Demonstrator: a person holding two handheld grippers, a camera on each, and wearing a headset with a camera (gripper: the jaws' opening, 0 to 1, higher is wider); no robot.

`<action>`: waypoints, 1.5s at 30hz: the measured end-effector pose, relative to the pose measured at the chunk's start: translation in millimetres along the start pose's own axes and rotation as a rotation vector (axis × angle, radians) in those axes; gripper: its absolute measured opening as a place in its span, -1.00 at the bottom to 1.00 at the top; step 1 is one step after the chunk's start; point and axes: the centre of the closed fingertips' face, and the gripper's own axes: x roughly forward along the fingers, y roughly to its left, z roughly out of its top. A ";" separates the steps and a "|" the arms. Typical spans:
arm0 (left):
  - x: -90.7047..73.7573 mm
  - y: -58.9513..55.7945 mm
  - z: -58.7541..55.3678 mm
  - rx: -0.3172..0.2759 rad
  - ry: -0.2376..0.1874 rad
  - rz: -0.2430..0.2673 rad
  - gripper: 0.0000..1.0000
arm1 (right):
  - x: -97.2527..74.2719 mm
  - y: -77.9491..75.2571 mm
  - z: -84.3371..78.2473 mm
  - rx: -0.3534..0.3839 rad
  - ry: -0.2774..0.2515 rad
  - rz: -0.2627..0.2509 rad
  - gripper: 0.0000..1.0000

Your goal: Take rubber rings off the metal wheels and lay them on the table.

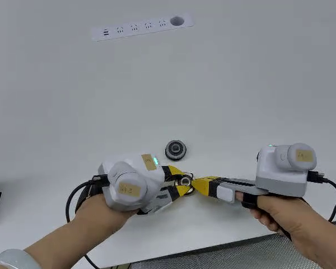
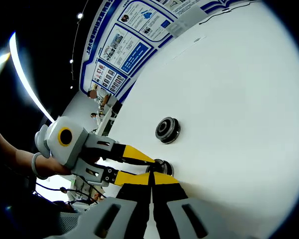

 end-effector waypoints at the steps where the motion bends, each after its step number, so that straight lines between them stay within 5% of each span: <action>1: 0.0 0.1 -0.1 0.000 0.000 0.000 -0.74 | 0.5 1.7 0.4 -0.002 0.000 0.007 -0.97; 5: 0.1 0.3 -0.3 0.002 0.001 0.000 -0.74 | 1.9 10.7 3.0 -0.005 -0.011 0.042 -0.97; 31: -8.0 -8.3 -0.3 0.005 -0.047 -0.008 -0.52 | -1.3 -1.3 -0.1 0.026 -0.012 -0.011 -0.97; 37: -13.5 -3.3 6.3 0.012 -0.083 0.022 -0.42 | -1.6 -1.2 0.0 0.029 -0.012 -0.010 -0.97; 45: -16.3 4.5 0.1 0.002 -0.070 0.050 -0.25 | -2.3 3.9 0.9 0.029 -0.014 0.003 -0.96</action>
